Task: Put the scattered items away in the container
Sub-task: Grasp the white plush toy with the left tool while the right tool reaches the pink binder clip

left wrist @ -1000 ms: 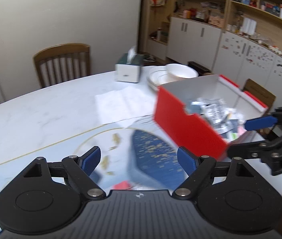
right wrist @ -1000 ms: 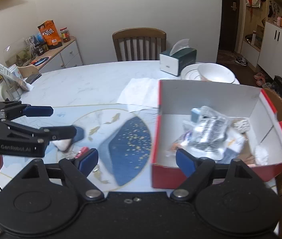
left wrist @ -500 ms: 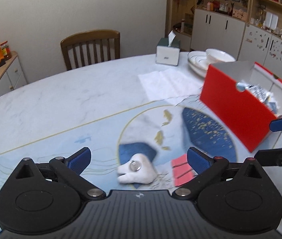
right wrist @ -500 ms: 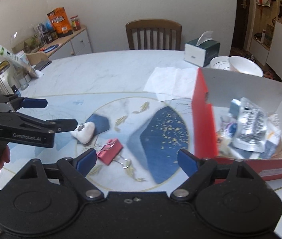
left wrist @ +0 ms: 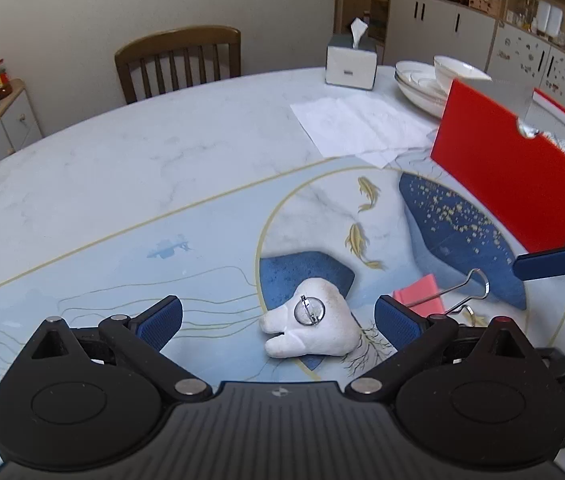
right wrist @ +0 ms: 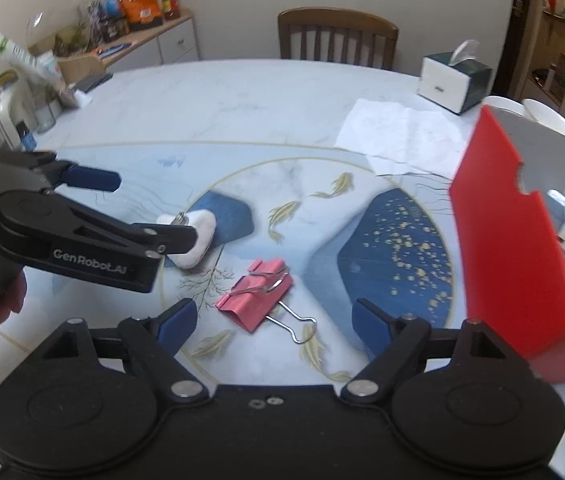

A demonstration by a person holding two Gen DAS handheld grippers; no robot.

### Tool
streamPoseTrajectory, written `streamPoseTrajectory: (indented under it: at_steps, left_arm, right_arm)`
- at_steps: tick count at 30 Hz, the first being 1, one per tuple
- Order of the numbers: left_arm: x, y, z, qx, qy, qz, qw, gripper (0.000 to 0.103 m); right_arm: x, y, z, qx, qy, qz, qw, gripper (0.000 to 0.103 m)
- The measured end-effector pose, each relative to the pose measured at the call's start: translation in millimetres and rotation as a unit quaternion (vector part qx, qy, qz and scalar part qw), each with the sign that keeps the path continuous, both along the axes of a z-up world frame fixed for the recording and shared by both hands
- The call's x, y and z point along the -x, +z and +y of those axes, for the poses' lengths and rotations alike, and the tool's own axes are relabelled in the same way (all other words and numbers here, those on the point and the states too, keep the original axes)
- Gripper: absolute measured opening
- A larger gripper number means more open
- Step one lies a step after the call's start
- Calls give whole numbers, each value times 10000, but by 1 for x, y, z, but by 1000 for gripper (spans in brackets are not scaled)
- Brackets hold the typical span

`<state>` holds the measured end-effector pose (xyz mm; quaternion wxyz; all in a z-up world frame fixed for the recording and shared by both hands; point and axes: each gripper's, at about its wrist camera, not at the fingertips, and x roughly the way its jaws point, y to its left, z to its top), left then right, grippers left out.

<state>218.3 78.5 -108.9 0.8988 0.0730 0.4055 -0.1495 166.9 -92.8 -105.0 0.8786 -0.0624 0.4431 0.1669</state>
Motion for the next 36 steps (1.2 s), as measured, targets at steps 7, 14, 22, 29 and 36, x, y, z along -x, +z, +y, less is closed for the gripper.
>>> streamPoseTrajectory:
  at_steps: [7,14,22,29,36]
  left_arm:
    - [-13,-14,-2,-14,14,210,9998,103]
    - [-16,-17,-2,50,-18,232,9997,103]
    - [-16,-19,-4,130,-101,231,9996,102]
    - [-14,-21,-8,215,-161,312,9992,85]
    - [-10,-22,-10,170,-158,327,9992,62]
  right_arm:
    - [-9,-15,12,122,153,19,9998,82]
    - [-21,-21,15,240,492,-74,9985,76]
    - [-28,-27,18,274,911,-92,9954,69]
    - [-30,-30,18,159,1107,-12,9937,58]
    - [-29,-30,17,143,1123,-15,9936,57]
